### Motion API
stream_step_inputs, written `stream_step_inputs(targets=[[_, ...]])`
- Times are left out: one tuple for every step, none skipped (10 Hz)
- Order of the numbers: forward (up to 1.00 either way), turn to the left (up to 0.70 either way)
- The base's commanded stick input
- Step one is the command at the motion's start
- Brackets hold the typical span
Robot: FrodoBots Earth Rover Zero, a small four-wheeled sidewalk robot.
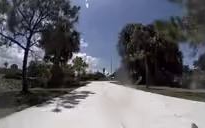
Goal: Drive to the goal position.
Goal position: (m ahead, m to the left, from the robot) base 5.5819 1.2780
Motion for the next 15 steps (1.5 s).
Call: stream_step_inputs(targets=[[0.85, 0.00], [0.85, 0.00], [0.85, 0.00], [0.85, 0.00], [0.85, 0.00], [0.85, 0.00], [0.85, 0.00], [0.85, 0.00], [0.85, 0.00], [0.85, 0.00], [0.85, 0.00], [0.85, 0.00], [0.85, 0.00], [0.85, 0.00], [0.85, 0.00]])
